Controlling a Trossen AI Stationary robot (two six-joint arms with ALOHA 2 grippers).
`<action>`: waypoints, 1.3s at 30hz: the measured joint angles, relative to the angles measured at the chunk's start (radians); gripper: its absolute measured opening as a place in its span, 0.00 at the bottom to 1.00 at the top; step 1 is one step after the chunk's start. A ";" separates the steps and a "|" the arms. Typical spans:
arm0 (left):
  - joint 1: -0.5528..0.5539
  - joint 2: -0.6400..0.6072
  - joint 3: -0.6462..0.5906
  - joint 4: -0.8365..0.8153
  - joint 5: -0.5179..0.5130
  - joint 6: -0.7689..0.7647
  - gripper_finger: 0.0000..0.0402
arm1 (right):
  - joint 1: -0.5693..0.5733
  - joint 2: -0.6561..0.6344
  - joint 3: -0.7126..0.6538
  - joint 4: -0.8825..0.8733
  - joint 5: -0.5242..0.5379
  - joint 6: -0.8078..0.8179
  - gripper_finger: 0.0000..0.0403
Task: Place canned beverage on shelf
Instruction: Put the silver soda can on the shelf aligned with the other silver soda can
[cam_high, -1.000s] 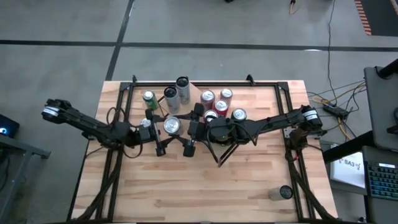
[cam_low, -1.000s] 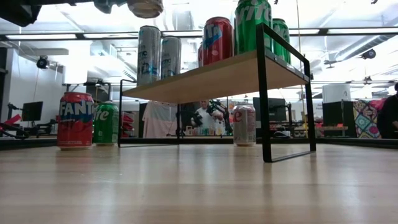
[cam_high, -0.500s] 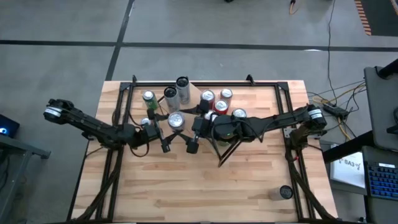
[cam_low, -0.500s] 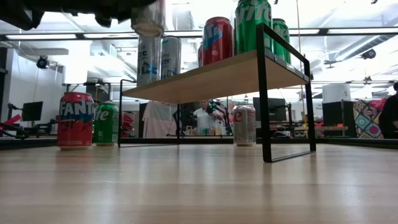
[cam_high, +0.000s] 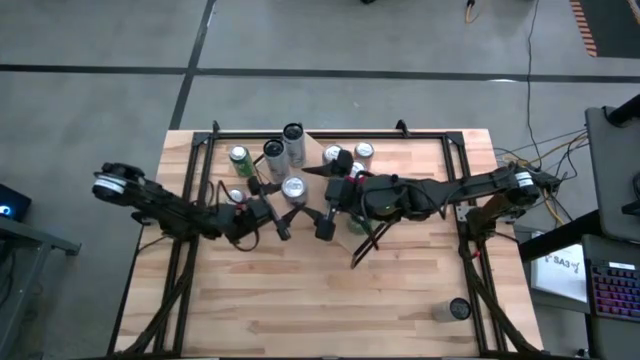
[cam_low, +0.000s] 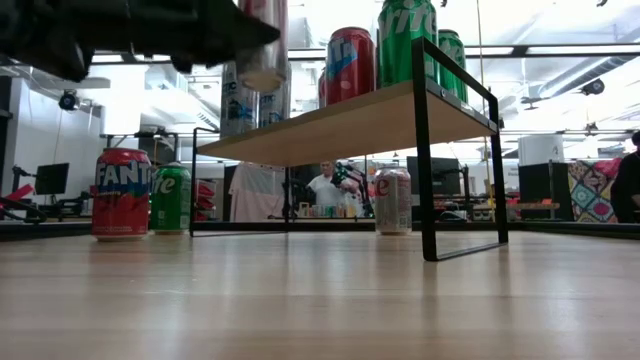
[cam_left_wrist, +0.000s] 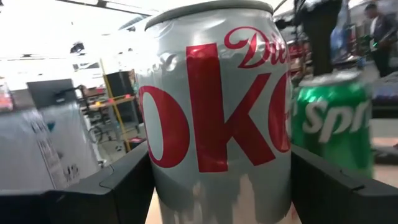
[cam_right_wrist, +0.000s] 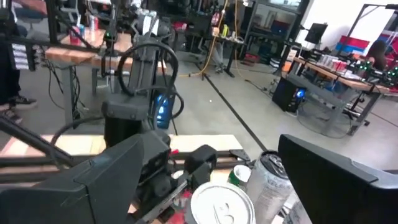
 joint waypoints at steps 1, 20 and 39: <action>0.007 0.019 0.000 0.012 -0.002 -0.001 0.70 | 0.002 -0.002 0.000 -0.011 0.001 0.000 0.89; 0.054 0.272 0.091 0.182 -0.061 -0.018 0.70 | 0.004 -0.017 0.000 -0.046 0.027 -0.005 0.89; 0.057 0.278 0.100 0.149 -0.079 -0.054 0.70 | 0.004 -0.016 0.000 -0.052 0.026 0.004 0.89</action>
